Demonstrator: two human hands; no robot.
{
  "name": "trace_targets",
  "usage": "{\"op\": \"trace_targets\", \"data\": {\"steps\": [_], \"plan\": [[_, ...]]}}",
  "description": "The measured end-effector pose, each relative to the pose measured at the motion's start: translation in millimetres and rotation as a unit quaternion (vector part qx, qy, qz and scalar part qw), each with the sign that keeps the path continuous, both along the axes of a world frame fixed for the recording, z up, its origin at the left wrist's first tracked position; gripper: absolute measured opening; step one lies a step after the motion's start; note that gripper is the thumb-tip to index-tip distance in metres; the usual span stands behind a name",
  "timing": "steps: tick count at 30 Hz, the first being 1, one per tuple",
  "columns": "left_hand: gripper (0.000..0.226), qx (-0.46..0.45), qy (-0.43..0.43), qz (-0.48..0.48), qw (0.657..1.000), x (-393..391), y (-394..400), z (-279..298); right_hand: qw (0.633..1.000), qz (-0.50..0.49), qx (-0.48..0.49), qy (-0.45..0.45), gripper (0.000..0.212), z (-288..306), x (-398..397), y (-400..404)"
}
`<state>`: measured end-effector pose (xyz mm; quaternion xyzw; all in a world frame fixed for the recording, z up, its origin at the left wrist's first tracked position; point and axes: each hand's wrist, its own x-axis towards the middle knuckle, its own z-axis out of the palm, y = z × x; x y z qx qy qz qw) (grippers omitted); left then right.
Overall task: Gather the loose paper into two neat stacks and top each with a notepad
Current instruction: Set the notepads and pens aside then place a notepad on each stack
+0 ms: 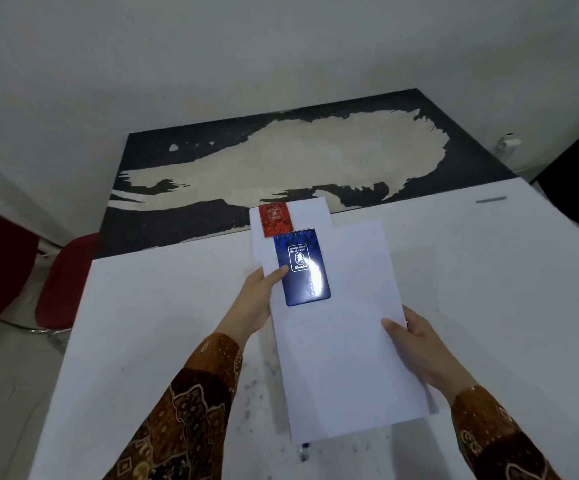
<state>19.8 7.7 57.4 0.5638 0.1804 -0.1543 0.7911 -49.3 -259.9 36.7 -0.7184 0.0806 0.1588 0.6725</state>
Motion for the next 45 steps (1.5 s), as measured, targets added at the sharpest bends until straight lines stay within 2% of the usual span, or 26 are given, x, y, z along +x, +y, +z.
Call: {"op": "trace_targets", "data": {"steps": [8,18,20,23,28,33,36,37,39,41,43,45], "plan": [[0.017,0.008,0.031,0.025,0.999,78,-99,-9,0.998,-0.021,-0.052,0.007,0.026,-2,87,-88],[0.031,0.159,0.045,0.028,0.986,182,-159,-47,0.988,-0.046,-0.144,0.009,0.026,-41,200,-131],[0.031,0.219,0.042,0.038,0.974,198,-163,-56,0.986,-0.048,-0.158,0.003,0.030,-51,217,-133],[0.031,0.343,0.029,0.016,0.939,220,-167,-73,0.981,-0.050,-0.188,-0.007,0.026,-65,239,-134],[0.034,0.454,0.006,-0.008,0.891,241,-179,-86,0.957,-0.055,-0.280,-0.052,0.025,-77,256,-129],[0.053,0.463,0.000,0.023,0.886,249,-185,-92,0.938,-0.104,-0.324,-0.068,0.024,-87,266,-123],[0.062,0.472,-0.003,0.018,0.882,243,-187,-87,0.941,-0.119,-0.316,-0.025,0.038,-88,266,-120],[0.062,0.471,-0.007,0.014,0.882,239,-188,-85,0.933,-0.111,-0.343,-0.018,0.045,-87,265,-119],[0.058,0.468,-0.023,0.005,0.883,226,-187,-76,0.901,-0.082,-0.426,-0.015,0.055,-87,259,-116],[0.053,0.460,-0.055,0.002,0.886,205,-183,-66,0.878,-0.085,-0.470,-0.028,0.059,-86,248,-111],[0.043,0.447,-0.095,0.021,0.889,176,-172,-55,0.883,-0.100,-0.453,-0.079,0.056,-81,229,-101],[0.033,0.434,-0.125,0.041,0.891,140,-156,-45,0.902,-0.091,-0.399,-0.136,0.051,-74,203,-84]]}}
